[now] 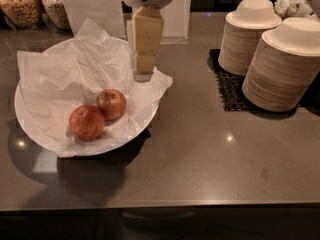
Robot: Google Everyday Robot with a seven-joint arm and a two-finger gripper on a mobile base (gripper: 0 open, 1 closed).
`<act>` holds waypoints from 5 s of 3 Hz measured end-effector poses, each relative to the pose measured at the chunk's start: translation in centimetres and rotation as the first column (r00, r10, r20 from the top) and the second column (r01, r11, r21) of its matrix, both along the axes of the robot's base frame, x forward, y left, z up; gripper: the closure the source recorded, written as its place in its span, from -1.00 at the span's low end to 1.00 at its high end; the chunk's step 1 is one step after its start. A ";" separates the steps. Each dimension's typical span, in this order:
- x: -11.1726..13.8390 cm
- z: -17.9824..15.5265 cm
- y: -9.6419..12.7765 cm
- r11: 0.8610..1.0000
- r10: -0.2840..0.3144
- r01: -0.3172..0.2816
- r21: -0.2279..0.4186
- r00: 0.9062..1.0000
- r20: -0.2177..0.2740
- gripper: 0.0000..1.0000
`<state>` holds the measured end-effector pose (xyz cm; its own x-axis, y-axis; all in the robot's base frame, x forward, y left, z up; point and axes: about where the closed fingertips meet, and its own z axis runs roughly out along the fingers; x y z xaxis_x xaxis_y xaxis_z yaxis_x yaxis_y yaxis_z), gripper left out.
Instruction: Pick apple from white bowl
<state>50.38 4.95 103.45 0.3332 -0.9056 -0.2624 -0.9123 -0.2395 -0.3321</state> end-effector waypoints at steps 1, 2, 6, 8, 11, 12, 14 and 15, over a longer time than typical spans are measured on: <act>-1.9 -1.0 3.6 0.991 0.101 -0.103 0.089 0.995 0.023 -1.00; -1.9 -1.6 9.2 0.958 0.218 -0.228 0.173 0.973 0.073 -1.00; 0.7 -9.5 6.7 0.901 0.152 -0.161 0.403 0.987 0.053 -1.00; 1.1 -10.3 7.7 0.931 0.180 -0.180 0.317 0.983 0.029 -1.00; 0.6 -12.2 7.4 0.943 0.156 -0.149 0.296 0.988 0.002 -1.00; 0.1 -13.8 4.0 0.948 0.037 -0.021 0.316 0.998 -0.045 -1.00; 0.7 -13.5 3.8 0.960 0.017 -0.002 0.281 0.999 -0.051 -1.00; 1.5 -13.9 4.2 0.953 0.010 0.005 0.303 0.999 -0.046 -1.00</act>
Offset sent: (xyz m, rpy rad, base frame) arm -0.0185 0.1552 -0.0353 0.2696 -0.0510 0.3758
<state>51.89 9.19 89.57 0.3164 -0.7803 -0.5395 -0.9280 -0.1367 -0.3465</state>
